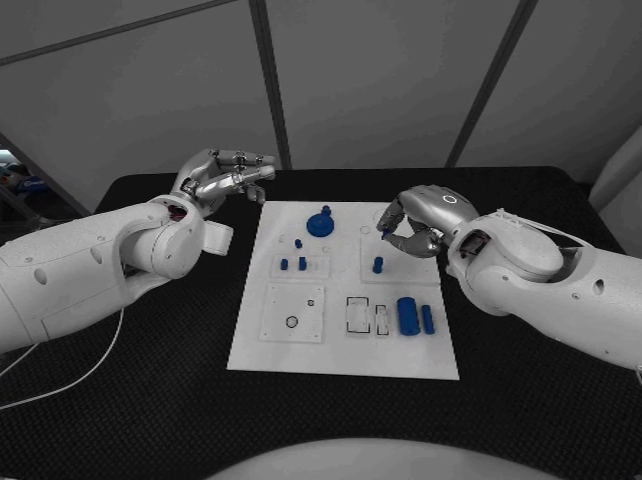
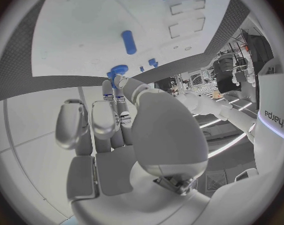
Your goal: Assemble the parts on the task board
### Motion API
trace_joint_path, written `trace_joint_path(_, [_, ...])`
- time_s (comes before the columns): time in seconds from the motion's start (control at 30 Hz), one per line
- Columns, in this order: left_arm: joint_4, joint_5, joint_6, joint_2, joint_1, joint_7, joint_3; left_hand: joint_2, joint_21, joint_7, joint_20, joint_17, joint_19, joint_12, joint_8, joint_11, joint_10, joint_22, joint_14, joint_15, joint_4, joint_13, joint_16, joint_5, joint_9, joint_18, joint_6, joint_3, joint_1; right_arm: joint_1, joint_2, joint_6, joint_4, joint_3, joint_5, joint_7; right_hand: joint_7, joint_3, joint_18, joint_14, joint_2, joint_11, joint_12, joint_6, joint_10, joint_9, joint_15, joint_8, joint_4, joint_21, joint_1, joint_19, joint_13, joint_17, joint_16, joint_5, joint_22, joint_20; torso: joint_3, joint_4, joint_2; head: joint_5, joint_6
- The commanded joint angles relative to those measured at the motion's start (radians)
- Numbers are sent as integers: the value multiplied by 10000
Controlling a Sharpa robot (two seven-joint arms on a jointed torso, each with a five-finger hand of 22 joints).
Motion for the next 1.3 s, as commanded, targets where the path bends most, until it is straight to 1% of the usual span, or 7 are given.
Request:
trace_joint_path(0.03, [35, 166, 25, 48, 4, 26, 8, 81, -56, 35, 41, -14, -15, 60, -33, 12, -88, -14, -28, 48, 8, 10, -31, 22, -13, 349, -60, -68, -12, 14, 62, -613, 473, 7, 333, 205, -3, 25, -90, 142, 60, 8, -10, 65, 91, 20, -57, 33, -23, 62, -35, 96, 15, 8, 36, -25, 18, -10, -3, 25, -6, 57, -6])
trace_joint_path(0.23, [79, 210, 63, 136, -8, 7, 8, 77, -70, 53, 51, -18, -13, 83, -43, 25, -125, -22, -41, 60, 9, 15, -34, 25, -14, 348, -90, -89, -20, -37, 356, -641, 780, 4, 658, 403, -1, 32, -89, 141, 54, 7, -18, 60, 88, 22, -59, 29, -40, 66, -28, 95, 16, 6, 39, 4, 20, -12, -27, 42, -4, 274, -85])
trace_joint_path(0.4, [103, 221, 76, 238, -11, -9, 9, 71, -84, 64, 59, -22, -15, 101, -50, 37, -155, -30, -55, 70, 10, 19, -39, 27, -14, 346, -113, -106, -28, -263, 707, -503, 690, 3, 874, 560, 10, 39, -87, 137, 49, 15, -33, 44, 78, 24, -58, 18, -58, 64, -28, 87, 17, -6, 37, 49, 13, -13, -5, 13, 13, 480, -165])
trace_joint_path(0.53, [103, 224, 88, 307, -11, -22, 9, 72, -92, 67, 64, -24, -17, 111, -51, 41, -167, -34, -62, 75, 12, 22, -42, 28, -13, 346, -121, -114, -32, -458, 955, -283, 545, 1, 934, 617, 19, 42, -86, 133, 48, 22, -44, 29, 68, 25, -54, 9, -65, 64, -35, 83, 16, -20, 33, 83, 11, -13, -27, 17, 6, 681, -223])
trace_joint_path(0.8, [76, 225, 139, 455, -10, -42, 11, 73, -105, 76, 70, -27, -20, 129, -54, 50, -189, -40, -73, 82, 14, 26, -44, 30, -12, 345, -137, -126, -37, -785, 1473, 127, 187, -76, 936, 695, 23, 47, -85, 131, 55, 27, -54, 21, 64, 27, -50, 3, -74, 65, -37, 78, 18, -20, 38, 126, 9, -11, -8, 14, 9, 789, -308])
trace_joint_path(1.03, [31, 225, 173, 517, -8, -57, 11, 75, -124, 95, 81, -30, -23, 157, -62, 64, -231, -51, -85, 94, 18, 31, -45, 34, -12, 346, -170, -147, -45, -854, 1778, 274, -63, -188, 881, 739, 25, 46, -85, 130, 55, 28, -54, 21, 66, 28, -49, 3, -75, 64, -40, 75, 19, -20, 38, 138, 7, -10, 13, 10, 22, 883, -378])
trace_joint_path(1.3, [14, 225, 224, 553, -8, -62, 11, 77, -133, 103, 86, -32, -23, 170, -67, 71, -252, -55, -89, 99, 18, 33, -44, 36, -12, 346, -187, -155, -45, -907, 1975, 383, -273, -239, 763, 733, 26, 43, -88, 132, 54, 29, -55, 20, 68, 30, -48, 2, -80, 73, -43, 81, 21, -2, 52, 157, 20, -9, -5, 20, 21, 864, -454])
